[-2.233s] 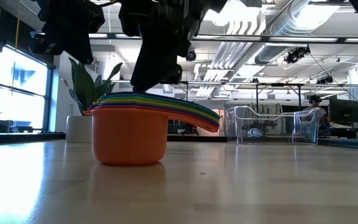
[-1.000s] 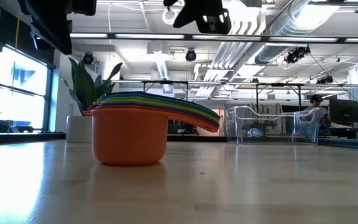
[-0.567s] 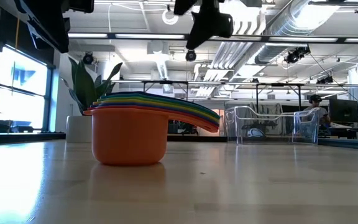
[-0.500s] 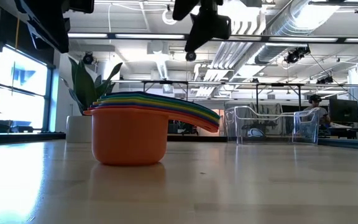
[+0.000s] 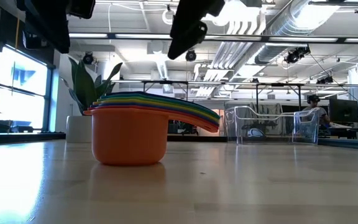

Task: Nest measuring cups in basket
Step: Stack the violet measuring cup into the blue measuring cup

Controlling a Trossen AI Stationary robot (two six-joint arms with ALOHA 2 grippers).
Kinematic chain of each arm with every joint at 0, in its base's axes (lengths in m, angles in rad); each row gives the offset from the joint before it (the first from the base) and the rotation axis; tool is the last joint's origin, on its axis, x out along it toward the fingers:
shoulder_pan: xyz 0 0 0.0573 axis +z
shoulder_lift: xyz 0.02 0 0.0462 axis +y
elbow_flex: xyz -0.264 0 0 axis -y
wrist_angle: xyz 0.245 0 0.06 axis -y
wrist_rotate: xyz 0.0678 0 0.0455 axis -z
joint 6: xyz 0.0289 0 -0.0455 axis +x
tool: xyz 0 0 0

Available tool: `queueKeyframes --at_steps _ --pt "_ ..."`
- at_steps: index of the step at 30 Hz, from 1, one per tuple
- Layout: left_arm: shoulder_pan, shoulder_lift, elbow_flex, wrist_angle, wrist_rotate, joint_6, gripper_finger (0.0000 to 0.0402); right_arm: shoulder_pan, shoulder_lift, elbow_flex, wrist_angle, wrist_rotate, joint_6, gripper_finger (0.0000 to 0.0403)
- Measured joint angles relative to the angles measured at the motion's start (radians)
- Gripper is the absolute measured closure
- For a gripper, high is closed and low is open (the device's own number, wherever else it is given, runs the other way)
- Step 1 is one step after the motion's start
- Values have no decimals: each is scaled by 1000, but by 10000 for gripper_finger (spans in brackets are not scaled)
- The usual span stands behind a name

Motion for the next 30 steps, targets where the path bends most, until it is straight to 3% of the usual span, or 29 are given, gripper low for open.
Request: queueKeyframes --at_steps 14,30 --pt "0 0 0 4 -8 -58 355 23 130 0 6 -32 -70 130" --pt "0 0 0 6 -10 -67 355 21 164 1 66 -18 -90 130"
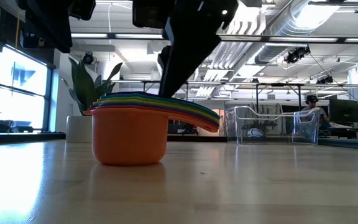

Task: Nest measuring cups in basket
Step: Stack the violet measuring cup into the blue measuring cup

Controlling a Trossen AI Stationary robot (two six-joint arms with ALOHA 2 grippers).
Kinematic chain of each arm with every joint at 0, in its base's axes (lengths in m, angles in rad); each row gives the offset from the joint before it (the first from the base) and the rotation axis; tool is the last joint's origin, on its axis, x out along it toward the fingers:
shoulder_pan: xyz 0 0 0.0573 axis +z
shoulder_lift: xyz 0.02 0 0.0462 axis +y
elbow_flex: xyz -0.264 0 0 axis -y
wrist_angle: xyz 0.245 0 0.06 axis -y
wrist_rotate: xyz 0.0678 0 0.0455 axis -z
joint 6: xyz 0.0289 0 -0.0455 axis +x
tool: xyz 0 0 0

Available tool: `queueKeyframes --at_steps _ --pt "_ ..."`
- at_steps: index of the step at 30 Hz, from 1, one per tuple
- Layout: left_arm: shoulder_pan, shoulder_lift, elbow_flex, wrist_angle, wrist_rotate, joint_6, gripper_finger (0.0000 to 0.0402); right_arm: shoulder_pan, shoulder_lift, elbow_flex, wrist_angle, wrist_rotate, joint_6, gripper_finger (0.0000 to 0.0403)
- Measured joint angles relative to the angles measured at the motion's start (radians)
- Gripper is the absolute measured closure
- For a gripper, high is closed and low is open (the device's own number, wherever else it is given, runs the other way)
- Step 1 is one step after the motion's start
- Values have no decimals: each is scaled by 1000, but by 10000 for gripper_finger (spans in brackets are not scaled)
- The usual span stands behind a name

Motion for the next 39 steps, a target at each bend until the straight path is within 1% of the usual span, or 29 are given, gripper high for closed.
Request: queueKeyframes --at_steps 4,8,25,29,39 --pt "0 0 0 1 0 0 355 -2 34 2 7 -33 -3 130" --pt "0 0 0 3 0 0 355 -2 67 -2 -15 -30 -3 130" --pt "0 0 0 1 0 3 355 -2 65 1 -11 -21 2 130" --pt "0 0 0 1 0 3 355 -6 65 1 38 5 3 130" --pt "0 0 0 1 0 3 355 -23 65 1 89 -20 81 130"
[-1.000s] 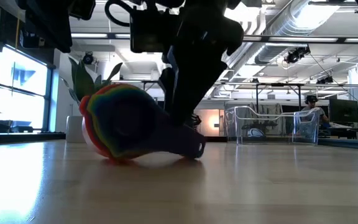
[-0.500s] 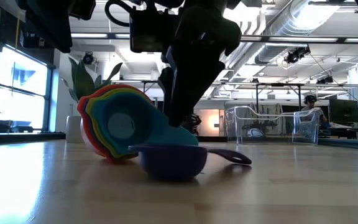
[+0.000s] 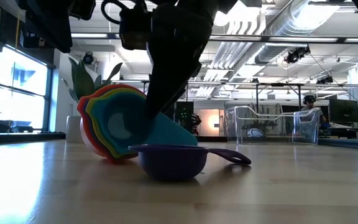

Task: Nest measuring cups in basket
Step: Stack the violet measuring cup into the blue measuring cup

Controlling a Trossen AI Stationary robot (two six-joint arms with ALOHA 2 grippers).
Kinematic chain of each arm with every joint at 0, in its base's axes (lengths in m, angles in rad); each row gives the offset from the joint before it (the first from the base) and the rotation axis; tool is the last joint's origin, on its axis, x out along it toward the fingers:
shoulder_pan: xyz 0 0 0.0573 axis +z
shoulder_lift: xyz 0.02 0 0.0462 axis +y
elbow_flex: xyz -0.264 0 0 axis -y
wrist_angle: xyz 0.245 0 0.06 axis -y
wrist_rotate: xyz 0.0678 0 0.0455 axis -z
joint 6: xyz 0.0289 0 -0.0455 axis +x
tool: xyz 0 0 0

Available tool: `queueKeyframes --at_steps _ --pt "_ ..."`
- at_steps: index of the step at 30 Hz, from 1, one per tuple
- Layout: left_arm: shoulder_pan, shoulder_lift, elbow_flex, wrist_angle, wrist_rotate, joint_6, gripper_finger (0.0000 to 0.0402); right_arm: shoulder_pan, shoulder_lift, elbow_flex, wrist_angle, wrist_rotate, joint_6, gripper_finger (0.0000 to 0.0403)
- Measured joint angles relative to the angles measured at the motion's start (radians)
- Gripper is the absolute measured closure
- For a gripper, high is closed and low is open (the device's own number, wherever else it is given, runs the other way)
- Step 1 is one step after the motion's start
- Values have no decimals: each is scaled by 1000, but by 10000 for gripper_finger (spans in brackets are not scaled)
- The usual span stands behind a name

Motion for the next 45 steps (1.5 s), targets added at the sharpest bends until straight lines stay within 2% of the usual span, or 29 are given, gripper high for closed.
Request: queueKeyframes --at_steps 6,26,31,37,45 --pt "0 0 0 0 0 1 355 2 0 0 29 -4 40 145" --pt "0 0 0 0 1 54 355 2 4 2 67 12 61 317" --pt "0 0 0 0 1 54 355 -3 4 3 67 -19 116 319" --pt "0 0 0 0 1 54 355 -35 4 7 64 -116 284 318" --pt "0 0 0 -1 11 52 355 -91 8 89 -56 -173 505 318"
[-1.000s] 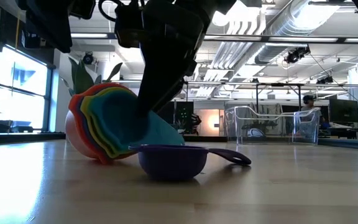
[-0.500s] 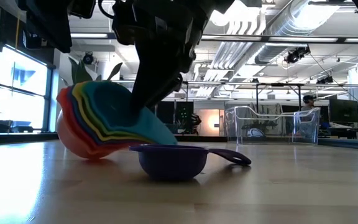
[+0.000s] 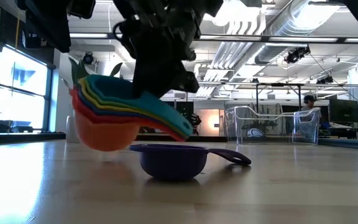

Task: Nest measuring cups in basket
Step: Stack the violet measuring cup into the blue measuring cup

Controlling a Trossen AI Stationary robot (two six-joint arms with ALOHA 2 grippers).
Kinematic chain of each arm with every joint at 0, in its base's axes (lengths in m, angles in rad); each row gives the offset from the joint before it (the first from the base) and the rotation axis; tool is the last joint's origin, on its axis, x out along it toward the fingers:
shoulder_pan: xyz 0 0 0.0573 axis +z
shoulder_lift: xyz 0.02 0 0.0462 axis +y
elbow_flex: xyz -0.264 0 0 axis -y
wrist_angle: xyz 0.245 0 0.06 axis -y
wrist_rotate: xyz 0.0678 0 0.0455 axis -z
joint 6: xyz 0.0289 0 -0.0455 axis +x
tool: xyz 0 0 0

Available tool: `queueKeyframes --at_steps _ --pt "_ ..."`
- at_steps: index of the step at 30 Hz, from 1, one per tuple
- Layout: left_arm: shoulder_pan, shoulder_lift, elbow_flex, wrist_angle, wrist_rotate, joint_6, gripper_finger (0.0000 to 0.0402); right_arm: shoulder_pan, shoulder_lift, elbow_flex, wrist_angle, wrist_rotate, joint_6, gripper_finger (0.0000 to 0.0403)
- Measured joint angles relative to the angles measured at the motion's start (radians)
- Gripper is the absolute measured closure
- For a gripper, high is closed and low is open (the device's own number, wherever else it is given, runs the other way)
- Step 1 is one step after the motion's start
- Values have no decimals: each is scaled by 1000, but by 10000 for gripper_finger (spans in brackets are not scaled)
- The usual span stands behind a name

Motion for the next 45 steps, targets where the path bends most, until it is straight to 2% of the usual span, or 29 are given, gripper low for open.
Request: queueKeyframes --at_steps 4,14,23,38,45 --pt "0 0 0 0 2 0 355 -30 0 4 -65 -45 78 318" --pt "0 0 0 0 2 1 355 -77 0 -6 -157 -159 80 319" --pt "0 0 0 0 2 27 355 -93 -2 -8 -152 -144 74 313" --pt "0 0 0 0 2 28 355 -113 -2 -8 -153 -157 46 255" --pt "0 0 0 1 -1 28 355 -125 -3 71 -248 -164 16 254"
